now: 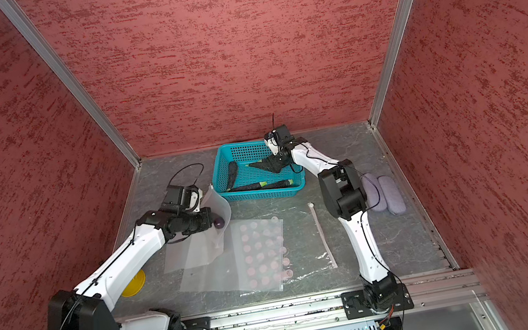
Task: Place the eggplant in a zip-top bag and seal the zipper
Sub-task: Pick up the eggplant from the basket.
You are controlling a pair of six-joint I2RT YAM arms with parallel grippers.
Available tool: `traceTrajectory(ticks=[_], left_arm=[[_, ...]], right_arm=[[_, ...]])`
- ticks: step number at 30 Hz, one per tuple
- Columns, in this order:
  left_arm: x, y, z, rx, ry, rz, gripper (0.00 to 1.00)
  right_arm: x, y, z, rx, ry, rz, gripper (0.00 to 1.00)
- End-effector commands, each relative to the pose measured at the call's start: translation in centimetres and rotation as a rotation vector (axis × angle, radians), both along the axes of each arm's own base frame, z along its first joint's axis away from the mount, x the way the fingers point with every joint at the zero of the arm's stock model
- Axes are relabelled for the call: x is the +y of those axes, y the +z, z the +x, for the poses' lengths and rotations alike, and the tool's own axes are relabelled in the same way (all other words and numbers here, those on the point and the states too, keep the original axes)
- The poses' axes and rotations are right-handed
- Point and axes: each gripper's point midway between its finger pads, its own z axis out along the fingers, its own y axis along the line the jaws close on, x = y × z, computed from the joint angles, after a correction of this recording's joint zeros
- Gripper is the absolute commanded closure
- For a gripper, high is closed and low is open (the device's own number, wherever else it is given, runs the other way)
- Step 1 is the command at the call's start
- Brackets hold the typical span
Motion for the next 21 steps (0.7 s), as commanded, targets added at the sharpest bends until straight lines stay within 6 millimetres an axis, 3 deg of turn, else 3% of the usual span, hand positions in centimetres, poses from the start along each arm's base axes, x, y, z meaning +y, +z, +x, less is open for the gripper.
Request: traceTrajectory(ticks=[1,5,21], left_arm=[[-0.4,0.9,1.1,-0.04,-0.014,-0.013,1.0],[-0.3,0.9,1.1,-0.039,-0.012,-0.014,1.0],[-0.3,0.9,0.9,-0.037,-0.003,-0.021,1.0]], right_arm=[[0.5,0.3,-0.1,0.006,0.007,0.04,0.34],[1.0,-0.2,-0.2,0.024,0.017,0.066,0.41],[1.5,-3.3,-1.2,0.098,0.043,0.071,0.46]])
